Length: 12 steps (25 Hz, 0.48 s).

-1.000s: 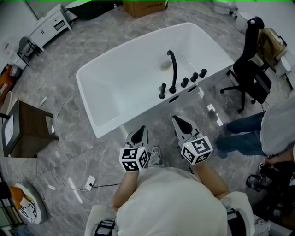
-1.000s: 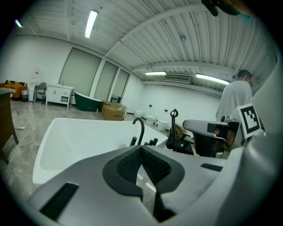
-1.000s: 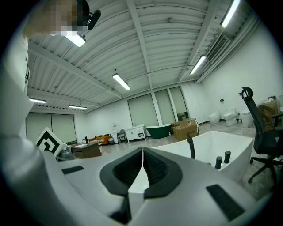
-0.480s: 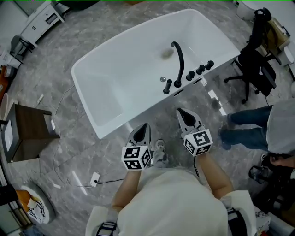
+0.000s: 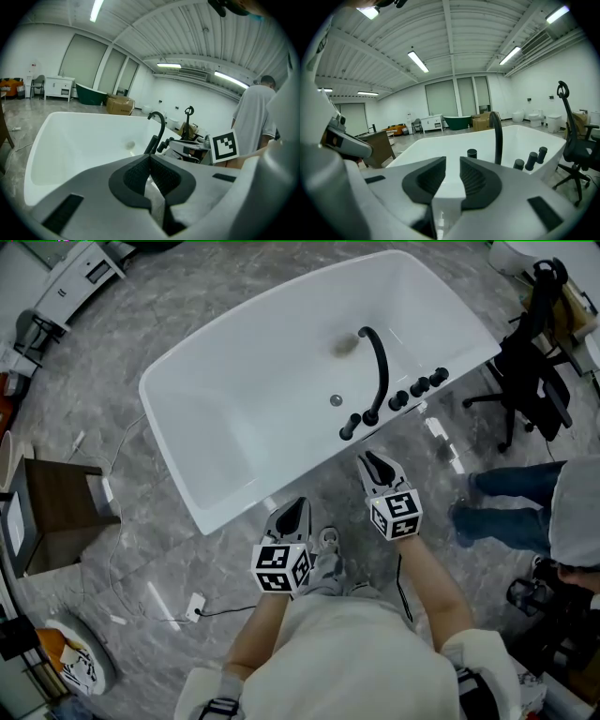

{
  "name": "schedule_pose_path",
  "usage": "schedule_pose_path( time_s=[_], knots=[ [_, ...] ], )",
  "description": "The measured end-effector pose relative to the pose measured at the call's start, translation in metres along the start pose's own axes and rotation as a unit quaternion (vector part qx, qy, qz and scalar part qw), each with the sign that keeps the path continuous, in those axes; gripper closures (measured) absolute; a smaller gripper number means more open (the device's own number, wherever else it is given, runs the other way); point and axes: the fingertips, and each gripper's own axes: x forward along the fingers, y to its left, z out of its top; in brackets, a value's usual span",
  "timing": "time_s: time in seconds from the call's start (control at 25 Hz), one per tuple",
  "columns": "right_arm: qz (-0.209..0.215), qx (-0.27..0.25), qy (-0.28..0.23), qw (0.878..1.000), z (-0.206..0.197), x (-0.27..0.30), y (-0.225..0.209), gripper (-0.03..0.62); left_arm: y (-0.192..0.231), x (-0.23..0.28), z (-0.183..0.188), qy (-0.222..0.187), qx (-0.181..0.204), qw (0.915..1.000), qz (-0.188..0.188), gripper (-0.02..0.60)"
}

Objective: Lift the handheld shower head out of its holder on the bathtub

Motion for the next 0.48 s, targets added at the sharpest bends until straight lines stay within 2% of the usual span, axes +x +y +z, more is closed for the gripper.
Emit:
schedule_pose_path(
  time_s=[0.04,0.16,0.48],
  knots=[
    [0.002,0.000,0.006,1.000,-0.005,0.009,-0.002,0.487,0.002,0.003,0.000,0.002,-0.002,1.0000,0.000,0.560],
    [0.002,0.005,0.022,1.000,-0.017,0.035,-0.010,0.422,0.010,0.011,-0.001,0.009,-0.006,0.9999,0.001,0.561],
    [-0.015,0.000,0.083,0.996,-0.062,0.092,-0.037,0.381,0.027,0.029,-0.010,0.025,-0.019,0.9995,0.007,0.560]
  ],
)
